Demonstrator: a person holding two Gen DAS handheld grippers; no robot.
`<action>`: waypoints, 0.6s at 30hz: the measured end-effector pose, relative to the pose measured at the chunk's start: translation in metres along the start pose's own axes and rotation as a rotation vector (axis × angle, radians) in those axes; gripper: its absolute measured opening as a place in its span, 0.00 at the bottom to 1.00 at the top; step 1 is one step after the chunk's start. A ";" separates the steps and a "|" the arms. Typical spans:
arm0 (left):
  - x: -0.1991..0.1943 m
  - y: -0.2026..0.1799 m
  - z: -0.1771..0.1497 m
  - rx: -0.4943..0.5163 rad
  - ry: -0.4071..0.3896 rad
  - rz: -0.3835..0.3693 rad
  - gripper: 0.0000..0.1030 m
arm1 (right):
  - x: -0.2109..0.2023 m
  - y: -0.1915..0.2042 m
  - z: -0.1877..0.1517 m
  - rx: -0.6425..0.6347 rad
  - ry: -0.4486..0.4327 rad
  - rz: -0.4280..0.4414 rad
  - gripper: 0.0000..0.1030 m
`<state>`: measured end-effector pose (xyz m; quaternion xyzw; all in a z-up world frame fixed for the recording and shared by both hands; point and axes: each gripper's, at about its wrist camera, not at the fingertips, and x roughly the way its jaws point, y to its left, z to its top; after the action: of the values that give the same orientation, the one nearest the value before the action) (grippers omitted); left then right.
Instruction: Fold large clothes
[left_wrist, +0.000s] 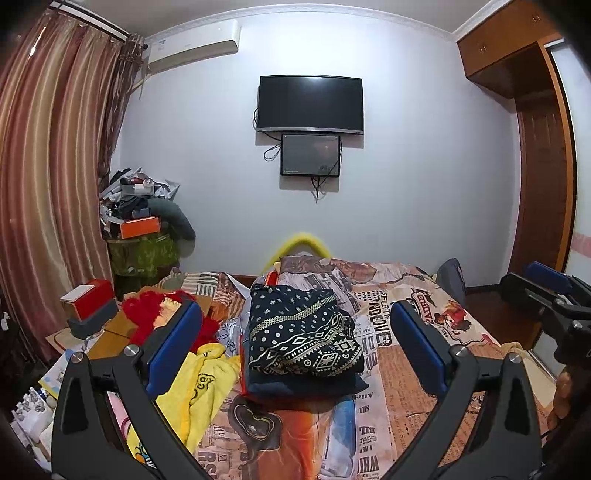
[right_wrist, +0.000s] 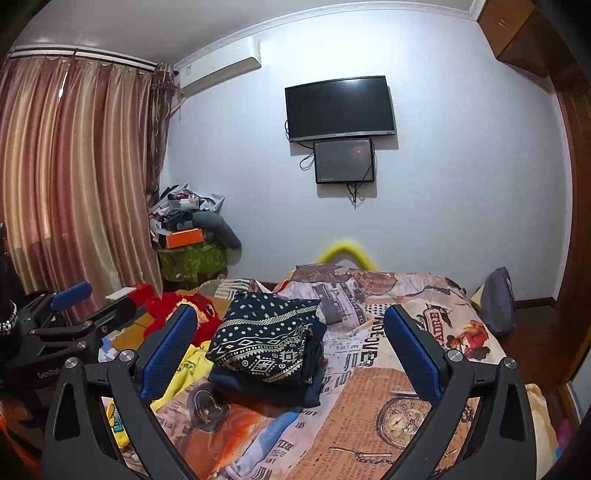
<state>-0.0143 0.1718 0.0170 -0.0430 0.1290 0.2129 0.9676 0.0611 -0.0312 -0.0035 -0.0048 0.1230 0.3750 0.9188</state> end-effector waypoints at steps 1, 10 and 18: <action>0.000 0.000 0.000 0.001 0.000 0.000 0.99 | 0.000 0.000 0.000 0.002 0.000 0.001 0.98; 0.003 0.002 -0.002 0.001 0.004 -0.002 0.99 | 0.002 -0.003 -0.002 0.015 0.009 0.004 0.98; 0.006 0.005 -0.003 -0.009 0.018 -0.022 0.99 | 0.003 -0.003 -0.004 0.021 0.014 0.009 0.98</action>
<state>-0.0117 0.1781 0.0119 -0.0505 0.1365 0.2023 0.9684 0.0645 -0.0317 -0.0084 0.0026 0.1335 0.3777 0.9162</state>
